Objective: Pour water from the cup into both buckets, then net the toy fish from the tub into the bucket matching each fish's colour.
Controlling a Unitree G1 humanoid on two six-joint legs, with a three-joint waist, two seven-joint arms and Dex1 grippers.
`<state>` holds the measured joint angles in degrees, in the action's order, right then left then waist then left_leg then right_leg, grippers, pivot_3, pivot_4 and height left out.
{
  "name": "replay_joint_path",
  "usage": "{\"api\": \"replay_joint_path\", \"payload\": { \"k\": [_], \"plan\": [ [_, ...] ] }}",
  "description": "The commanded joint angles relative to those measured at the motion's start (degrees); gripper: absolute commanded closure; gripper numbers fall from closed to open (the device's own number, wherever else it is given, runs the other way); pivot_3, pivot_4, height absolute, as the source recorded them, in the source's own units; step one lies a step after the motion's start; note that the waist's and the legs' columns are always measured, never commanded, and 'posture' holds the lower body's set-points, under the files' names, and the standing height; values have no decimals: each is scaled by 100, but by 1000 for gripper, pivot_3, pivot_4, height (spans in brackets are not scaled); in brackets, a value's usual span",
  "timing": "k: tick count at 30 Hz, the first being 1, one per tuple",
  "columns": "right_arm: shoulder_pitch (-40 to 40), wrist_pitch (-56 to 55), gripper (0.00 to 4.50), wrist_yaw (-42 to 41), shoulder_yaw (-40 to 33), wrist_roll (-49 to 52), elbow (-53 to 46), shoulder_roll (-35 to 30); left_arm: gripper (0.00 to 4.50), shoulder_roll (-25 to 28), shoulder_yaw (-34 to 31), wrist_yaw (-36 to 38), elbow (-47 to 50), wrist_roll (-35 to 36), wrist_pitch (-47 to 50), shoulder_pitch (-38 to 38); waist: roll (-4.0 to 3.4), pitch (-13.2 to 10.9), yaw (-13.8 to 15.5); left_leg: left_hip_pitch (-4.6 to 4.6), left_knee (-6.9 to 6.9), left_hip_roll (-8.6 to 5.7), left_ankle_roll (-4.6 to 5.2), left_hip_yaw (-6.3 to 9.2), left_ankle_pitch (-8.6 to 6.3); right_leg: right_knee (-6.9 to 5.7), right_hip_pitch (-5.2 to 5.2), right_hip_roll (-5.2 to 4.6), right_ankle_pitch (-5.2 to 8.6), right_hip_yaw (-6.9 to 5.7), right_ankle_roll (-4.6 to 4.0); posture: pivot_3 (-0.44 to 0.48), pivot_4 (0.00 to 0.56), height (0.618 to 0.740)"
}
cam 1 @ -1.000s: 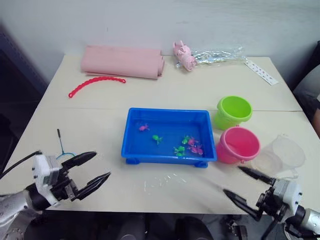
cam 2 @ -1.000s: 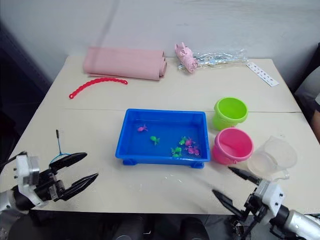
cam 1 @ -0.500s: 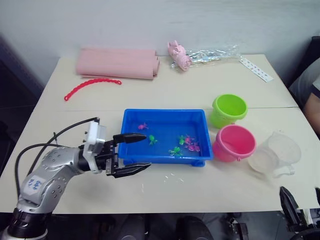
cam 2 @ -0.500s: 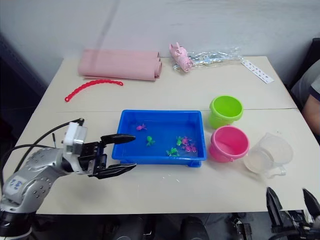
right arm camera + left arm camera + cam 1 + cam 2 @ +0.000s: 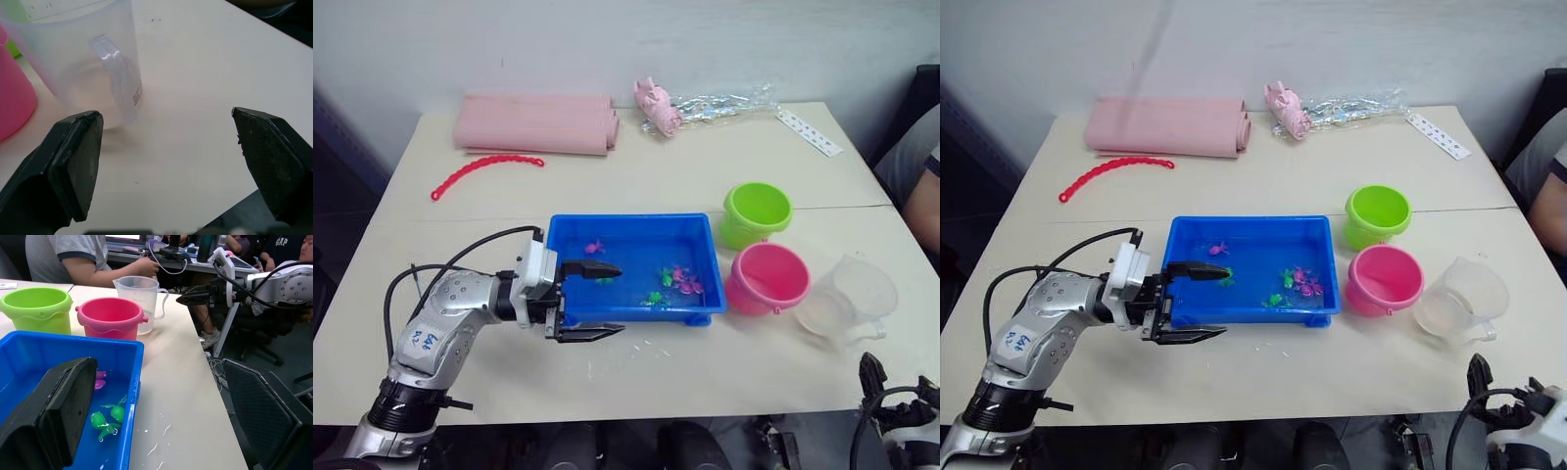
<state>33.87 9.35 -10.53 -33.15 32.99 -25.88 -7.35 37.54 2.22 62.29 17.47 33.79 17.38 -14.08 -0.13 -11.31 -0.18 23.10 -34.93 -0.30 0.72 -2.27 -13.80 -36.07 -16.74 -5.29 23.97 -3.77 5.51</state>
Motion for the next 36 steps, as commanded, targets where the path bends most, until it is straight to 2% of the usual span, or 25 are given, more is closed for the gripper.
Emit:
{"api": "replay_joint_path", "payload": {
  "k": [1,14,36],
  "plan": [
    [-247,25,0,67,7,-61,110,-112,32,114,-208,-69,284,-64,-68,219,0,0,-5,-1,-1,1,2,0,1,-2,0,0,0,0,0,0,150,740],
    [-887,-162,0,456,56,-607,548,-84,32,134,-200,-126,429,-35,69,149,1,0,9,-1,-8,-1,4,2,2,-37,-9,-3,0,2,0,0,150,740],
    [-1864,-117,0,1116,-179,-719,1177,-165,32,-23,-235,-238,365,-248,-96,94,1,1,5,-1,-14,-1,6,-1,5,-46,-11,-3,0,4,0,0,150,740]
  ]
}}
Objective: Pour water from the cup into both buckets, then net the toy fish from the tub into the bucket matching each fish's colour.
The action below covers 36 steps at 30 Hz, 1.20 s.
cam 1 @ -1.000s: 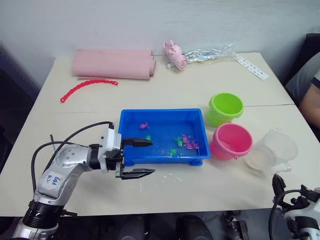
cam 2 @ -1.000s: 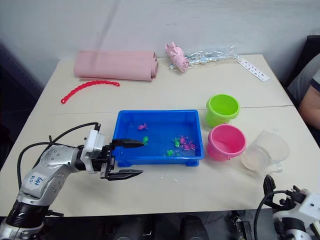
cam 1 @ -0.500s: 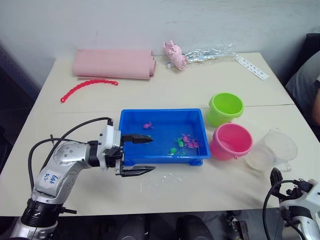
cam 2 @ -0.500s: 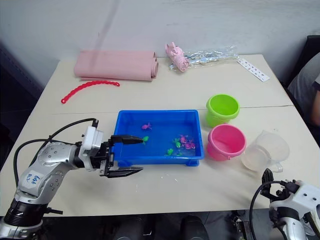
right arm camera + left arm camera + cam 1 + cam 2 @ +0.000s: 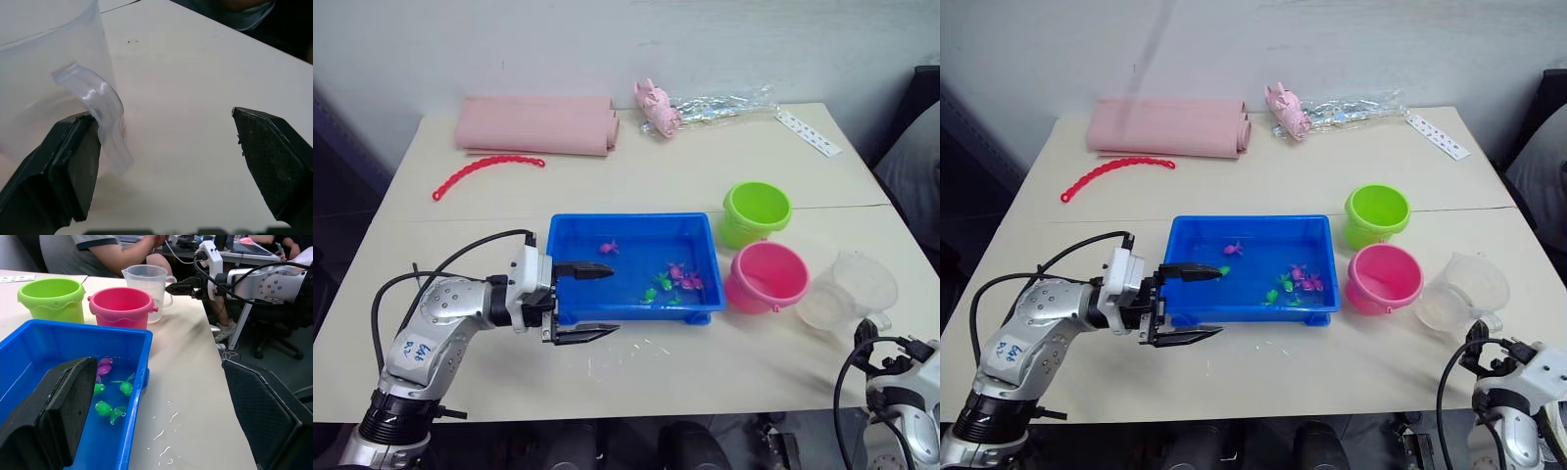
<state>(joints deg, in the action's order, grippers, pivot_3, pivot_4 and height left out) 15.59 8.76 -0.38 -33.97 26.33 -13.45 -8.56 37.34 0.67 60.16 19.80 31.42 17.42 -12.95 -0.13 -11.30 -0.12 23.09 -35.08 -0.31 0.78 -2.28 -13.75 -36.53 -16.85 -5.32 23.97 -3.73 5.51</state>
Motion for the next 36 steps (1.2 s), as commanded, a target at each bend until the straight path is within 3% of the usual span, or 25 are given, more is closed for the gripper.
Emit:
{"api": "replay_joint_path", "payload": {
  "k": [1,13,23,26,32,34,36],
  "plan": [
    [-70,-46,0,134,-89,-65,-51,-40,32,-4,-88,-34,141,-16,-103,-9,0,0,0,0,0,0,1,0,0,0,0,0,0,0,0,0,150,740],
    [-684,641,0,1103,-172,144,-137,154,32,-28,-74,-70,120,-45,-139,-42,0,0,-5,1,0,0,0,-1,3,-4,-3,0,0,1,0,0,150,740],
    [-1097,285,0,1124,41,-142,238,230,32,-82,0,-104,162,-53,-129,-70,0,0,-13,13,0,0,0,-23,11,-38,-39,0,0,20,0,0,150,740],
    [-1223,140,855,1061,105,-217,408,222,0,-86,-8,-122,171,-59,-139,-46,0,0,-20,16,1,1,1,-33,14,-45,-49,0,0,29,0,0,150,740],
    [-1348,-179,3938,924,172,-284,511,194,0,-83,-31,-158,180,-65,-161,-1,0,0,-5,17,0,1,4,-41,15,-48,-55,-2,0,38,0,0,150,740],
    [-1346,-226,4448,905,179,-300,507,197,0,-80,-34,-161,187,-66,-174,21,0,0,-8,19,0,1,5,-41,16,-48,-55,-2,0,38,0,0,150,740],
    [-1344,-237,4448,959,151,-331,483,206,0,-79,-41,-169,190,-65,-183,42,0,0,-13,19,0,1,5,-42,16,-50,-57,-2,0,39,0,0,150,740]
  ]
}}
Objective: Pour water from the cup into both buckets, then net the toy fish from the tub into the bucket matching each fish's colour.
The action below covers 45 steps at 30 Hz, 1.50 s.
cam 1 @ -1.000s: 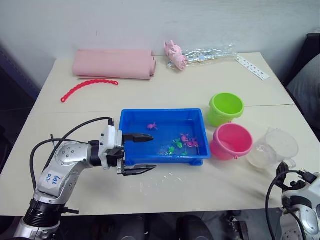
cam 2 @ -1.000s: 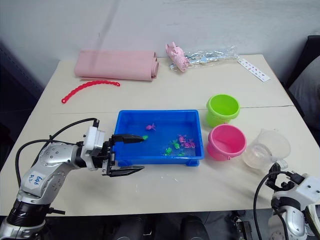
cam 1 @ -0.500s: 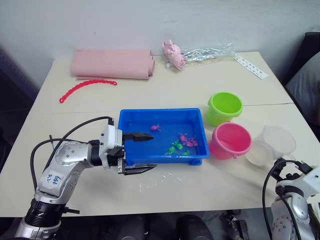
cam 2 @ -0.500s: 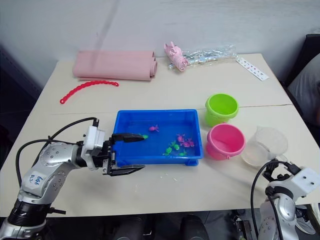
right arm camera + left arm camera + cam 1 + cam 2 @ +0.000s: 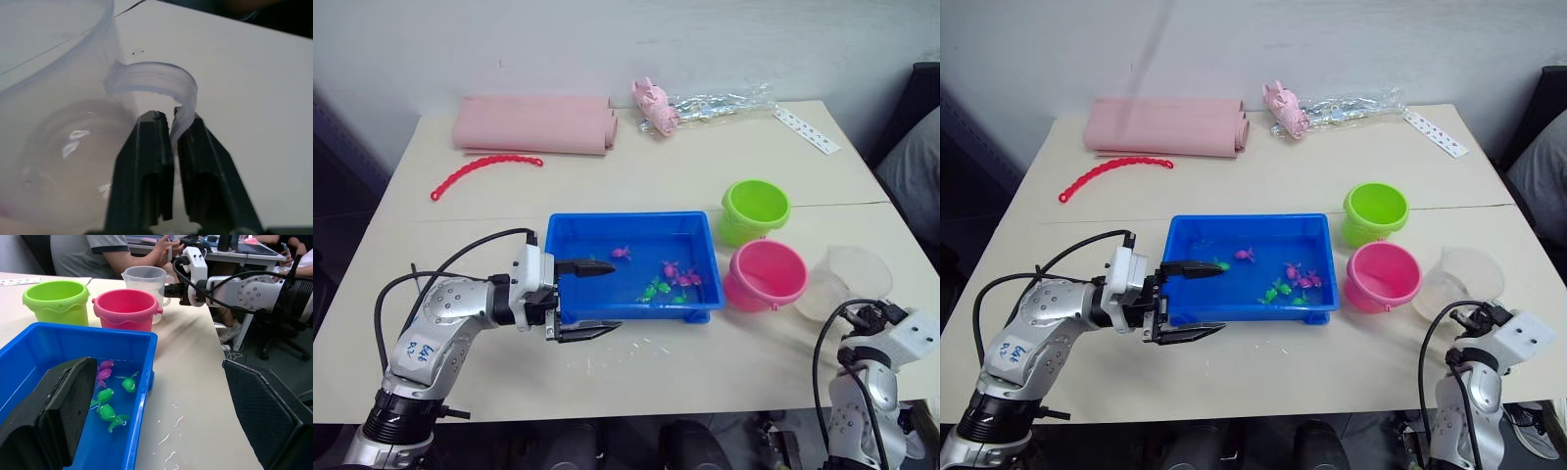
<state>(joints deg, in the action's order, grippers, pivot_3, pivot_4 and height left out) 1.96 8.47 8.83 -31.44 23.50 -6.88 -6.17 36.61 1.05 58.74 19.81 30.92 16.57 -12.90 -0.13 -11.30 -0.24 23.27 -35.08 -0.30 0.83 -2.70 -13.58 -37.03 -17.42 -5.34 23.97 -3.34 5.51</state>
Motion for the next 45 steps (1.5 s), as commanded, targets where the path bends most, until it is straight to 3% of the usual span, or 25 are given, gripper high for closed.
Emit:
{"api": "replay_joint_path", "payload": {
  "k": [1,10,22,29,36,45],
  "plan": [
    [18,-203,4448,67,-120,-59,-185,-37,0,-5,-83,-32,187,-14,-100,41,0,0,0,0,0,0,0,-2,0,0,0,0,0,1,0,0,150,740],
    [107,-96,4448,44,-289,-1,-437,-288,0,31,-157,-67,188,36,-114,120,0,0,5,0,0,0,0,-3,0,-1,-1,0,0,3,0,0,150,740],
    [597,598,4448,-1268,-303,-179,-1465,-2353,0,-245,-50,91,-129,287,113,-430,0,0,11,-1,-1,2,6,-18,2,-1,-3,1,0,12,1,0,150,740],
    [642,835,4448,-1887,-19,-1077,-1979,-3526,0,-553,158,-40,-362,276,584,-841,5,2,24,1,-6,2,10,-20,2,0,-3,2,-1,11,2,0,150,740],
    [531,615,4448,-2084,245,-2138,-2047,-3986,0,-706,334,-55,-378,141,647,-988,5,1,39,4,-11,0,13,-22,3,2,-3,0,-1,10,3,0,150,740],
    [414,195,4448,-2208,399,-2790,-1807,-3917,0,-918,473,-99,-470,-95,410,-1060,5,1,39,4,-11,1,13,-23,3,1,-3,2,-1,10,3,0,150,740]
  ]
}}
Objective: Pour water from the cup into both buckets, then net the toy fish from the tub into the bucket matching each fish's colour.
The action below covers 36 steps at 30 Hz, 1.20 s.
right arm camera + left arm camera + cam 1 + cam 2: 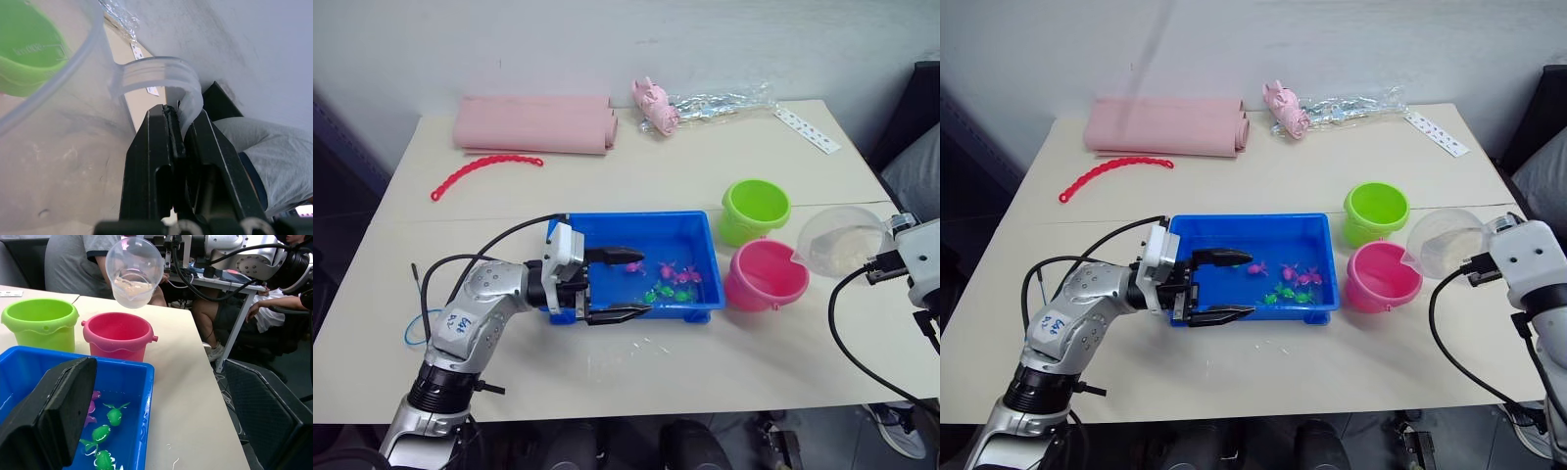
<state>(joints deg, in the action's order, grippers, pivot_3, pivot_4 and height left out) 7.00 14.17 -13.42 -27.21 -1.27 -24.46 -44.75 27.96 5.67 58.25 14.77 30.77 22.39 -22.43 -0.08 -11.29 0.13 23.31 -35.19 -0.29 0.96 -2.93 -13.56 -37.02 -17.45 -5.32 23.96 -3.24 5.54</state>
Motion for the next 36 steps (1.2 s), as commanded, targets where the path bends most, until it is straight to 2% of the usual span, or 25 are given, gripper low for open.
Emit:
{"api": "replay_joint_path", "payload": {
  "k": [1,16,36],
  "plan": [
    [-87,-454,4448,1,4,-399,-8,-78,0,-78,12,-57,29,-112,-210,-110,0,0,1,0,-1,0,0,0,0,0,0,0,0,0,0,0,150,740],
    [1,-1405,4448,278,46,-1471,399,101,0,-144,-7,-92,-45,-253,-354,-127,0,0,-2,0,-2,0,1,0,1,-1,1,-1,0,-1,0,0,150,740],
    [-191,-1847,4448,604,247,-2386,578,274,0,-153,16,-78,-24,-369,-508,-34,0,0,-9,-1,-2,0,1,0,1,-3,0,0,0,-1,0,0,150,740]
  ]
}}
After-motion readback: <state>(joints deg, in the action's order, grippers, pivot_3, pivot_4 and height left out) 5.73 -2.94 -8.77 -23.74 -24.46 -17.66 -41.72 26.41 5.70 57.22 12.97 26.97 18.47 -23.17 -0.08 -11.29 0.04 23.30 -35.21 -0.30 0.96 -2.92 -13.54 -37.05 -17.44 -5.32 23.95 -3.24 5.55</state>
